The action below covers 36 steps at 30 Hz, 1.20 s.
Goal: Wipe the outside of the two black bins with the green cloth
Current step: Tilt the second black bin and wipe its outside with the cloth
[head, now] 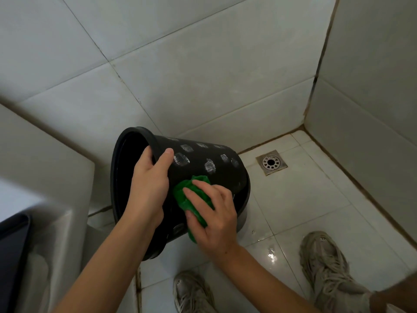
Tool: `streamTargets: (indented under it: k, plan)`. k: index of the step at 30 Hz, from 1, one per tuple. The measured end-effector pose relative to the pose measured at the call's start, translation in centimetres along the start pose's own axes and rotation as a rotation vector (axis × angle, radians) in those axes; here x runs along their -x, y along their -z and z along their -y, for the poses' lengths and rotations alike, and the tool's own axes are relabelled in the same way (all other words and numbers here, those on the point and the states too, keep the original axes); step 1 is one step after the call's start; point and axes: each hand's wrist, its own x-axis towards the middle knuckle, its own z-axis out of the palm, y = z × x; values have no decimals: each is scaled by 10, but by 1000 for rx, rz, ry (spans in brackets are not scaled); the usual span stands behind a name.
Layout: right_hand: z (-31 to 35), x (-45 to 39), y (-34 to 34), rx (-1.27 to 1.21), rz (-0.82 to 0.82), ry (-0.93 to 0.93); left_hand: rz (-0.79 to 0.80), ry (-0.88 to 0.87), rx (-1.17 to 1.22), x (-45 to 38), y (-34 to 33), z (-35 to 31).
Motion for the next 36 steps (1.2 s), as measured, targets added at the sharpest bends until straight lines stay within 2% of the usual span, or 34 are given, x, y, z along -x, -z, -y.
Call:
streamTargets:
  k: [3,7,11,16,19,25,30,32,36]
  plan:
    - [-8,0,2,2,-32,-115,1,-11,-2,3,-3,1]
    - [-13,6,7,-25,-36,-119,33,-51,-29,11,-1,3]
    - [-37,6,14,-28,-128,-415,63,-69,-37,21,6,10]
    - [-54,-2,19,-25,-107,-508,177,-195,-141,36,12,17]
    - [-57,-2,17,-29,-93,-523,200,-232,-220,41,12,23]
    - [-61,11,10,-16,-60,-533,99,-140,-300,35,10,28]
    - [-64,12,4,0,-83,-522,96,-225,-340,21,4,16]
    - [-63,13,2,10,-101,-510,100,-211,-294,14,2,12]
    - [-45,17,-2,67,-108,-423,123,-34,-105,11,-3,11]
